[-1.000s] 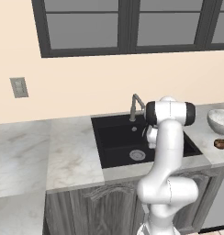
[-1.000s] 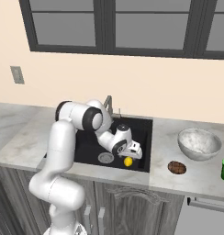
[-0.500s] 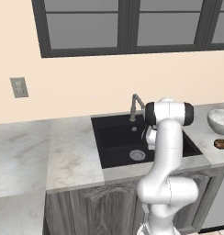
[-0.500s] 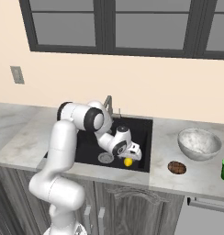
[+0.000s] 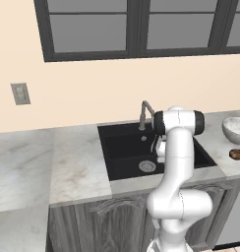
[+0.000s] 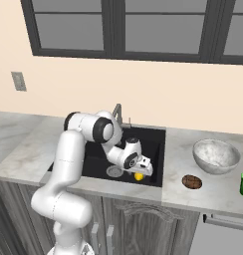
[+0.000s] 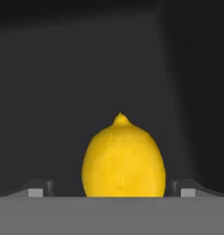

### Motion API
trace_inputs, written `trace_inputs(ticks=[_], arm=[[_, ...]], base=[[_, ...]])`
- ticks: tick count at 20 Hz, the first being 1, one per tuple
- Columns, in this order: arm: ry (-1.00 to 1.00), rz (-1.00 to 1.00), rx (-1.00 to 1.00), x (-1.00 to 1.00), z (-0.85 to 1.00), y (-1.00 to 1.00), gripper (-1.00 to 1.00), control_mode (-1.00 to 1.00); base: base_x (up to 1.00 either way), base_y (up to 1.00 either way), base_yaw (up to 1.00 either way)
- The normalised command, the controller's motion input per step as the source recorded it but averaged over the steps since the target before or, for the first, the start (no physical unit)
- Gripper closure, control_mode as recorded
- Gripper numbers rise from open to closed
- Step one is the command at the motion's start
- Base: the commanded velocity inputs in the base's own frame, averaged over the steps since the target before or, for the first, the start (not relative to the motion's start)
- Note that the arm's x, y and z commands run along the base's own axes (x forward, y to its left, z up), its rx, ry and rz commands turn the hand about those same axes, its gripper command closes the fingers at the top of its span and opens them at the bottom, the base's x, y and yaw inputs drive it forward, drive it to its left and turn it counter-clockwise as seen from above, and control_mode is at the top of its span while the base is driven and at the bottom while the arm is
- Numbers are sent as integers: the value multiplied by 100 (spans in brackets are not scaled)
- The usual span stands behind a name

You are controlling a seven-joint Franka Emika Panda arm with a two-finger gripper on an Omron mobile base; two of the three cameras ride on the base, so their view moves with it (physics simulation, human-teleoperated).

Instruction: Remove the potato and lemon from the sink. Then move the bowl and cup from the counter to the sink for washing.

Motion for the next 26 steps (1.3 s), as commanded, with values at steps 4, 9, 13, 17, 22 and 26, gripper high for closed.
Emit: trace_inputs(ticks=[4,9,13,17,22,26], arm=[[6,-1,0,13,-15,-1,-100,-100],[5,-1,0,13,-15,-5,-100,-100],[3,0,0,7,-16,-12,-100,-100],[4,-2,0,0,-16,-18,-100,-100],[3,-1,0,1,-16,-15,-100,-100],[1,-2,0,0,-17,-13,-100,-100]], base=[[0,0,0],[0,0,0],[0,0,0],[0,0,0],[0,0,0],[0,0,0]])
